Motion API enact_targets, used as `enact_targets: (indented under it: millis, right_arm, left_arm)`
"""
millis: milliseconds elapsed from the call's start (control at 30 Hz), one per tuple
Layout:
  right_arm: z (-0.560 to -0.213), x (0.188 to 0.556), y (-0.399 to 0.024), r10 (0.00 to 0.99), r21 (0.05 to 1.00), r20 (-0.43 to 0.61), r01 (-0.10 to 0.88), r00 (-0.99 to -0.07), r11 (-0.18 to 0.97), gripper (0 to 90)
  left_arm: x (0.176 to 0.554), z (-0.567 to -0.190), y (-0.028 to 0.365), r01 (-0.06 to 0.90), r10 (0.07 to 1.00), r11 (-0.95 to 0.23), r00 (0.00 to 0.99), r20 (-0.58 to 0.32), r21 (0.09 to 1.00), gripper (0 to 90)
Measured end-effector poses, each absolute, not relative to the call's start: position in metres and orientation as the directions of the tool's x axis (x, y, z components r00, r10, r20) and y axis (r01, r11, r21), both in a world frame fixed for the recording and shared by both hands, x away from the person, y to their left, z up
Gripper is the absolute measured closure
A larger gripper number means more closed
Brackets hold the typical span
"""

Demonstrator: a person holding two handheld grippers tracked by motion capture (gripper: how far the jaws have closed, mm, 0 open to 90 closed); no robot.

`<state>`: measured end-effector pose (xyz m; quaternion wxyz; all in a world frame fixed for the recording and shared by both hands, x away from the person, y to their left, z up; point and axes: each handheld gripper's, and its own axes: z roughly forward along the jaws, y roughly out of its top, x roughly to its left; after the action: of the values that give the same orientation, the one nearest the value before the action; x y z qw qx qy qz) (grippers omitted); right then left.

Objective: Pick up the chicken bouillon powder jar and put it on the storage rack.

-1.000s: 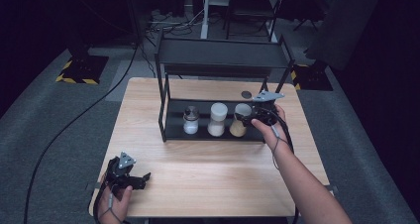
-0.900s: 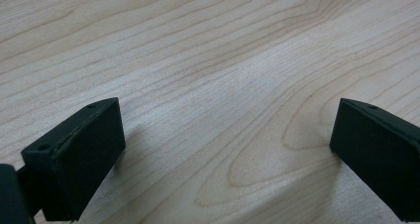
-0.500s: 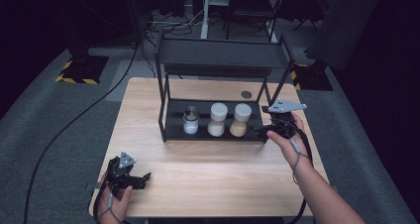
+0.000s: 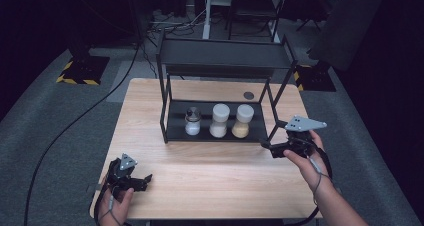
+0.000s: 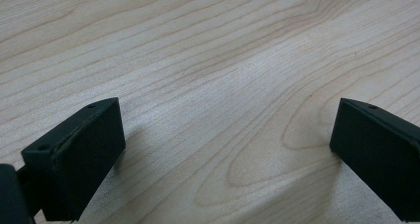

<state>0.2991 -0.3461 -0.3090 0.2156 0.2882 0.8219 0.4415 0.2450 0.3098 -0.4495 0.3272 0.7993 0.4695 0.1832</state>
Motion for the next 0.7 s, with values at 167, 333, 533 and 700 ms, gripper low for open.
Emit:
enact_targets:
  millis: [167, 333, 533, 700]
  right_arm:
    - [-0.315, 0.29, -0.353, 0.667, 0.851, -0.096, 0.287, -0.739, 0.44, 8.4]
    - [-0.321, 0.282, -0.359, 0.679, 0.855, -0.082, 0.299, -0.729, 0.424, 7.3]
    - [-0.334, 0.277, -0.366, 0.69, 0.853, -0.064, 0.319, -0.72, 0.412, 7.2]
    - [-0.349, 0.273, -0.371, 0.705, 0.848, -0.049, 0.343, -0.707, 0.403, 6.7]
  left_arm:
    - [0.245, -0.45, 0.31, 0.63, 0.87, -0.345, 0.492, -0.014, 0.696, 0.0]
    - [0.245, -0.449, 0.31, 0.63, 0.87, -0.346, 0.493, -0.014, 0.695, 0.0]
    - [0.245, -0.449, 0.31, 0.63, 0.87, -0.346, 0.493, -0.014, 0.695, 0.0]
    - [0.245, -0.449, 0.31, 0.63, 0.87, -0.346, 0.493, -0.014, 0.695, 0.0]
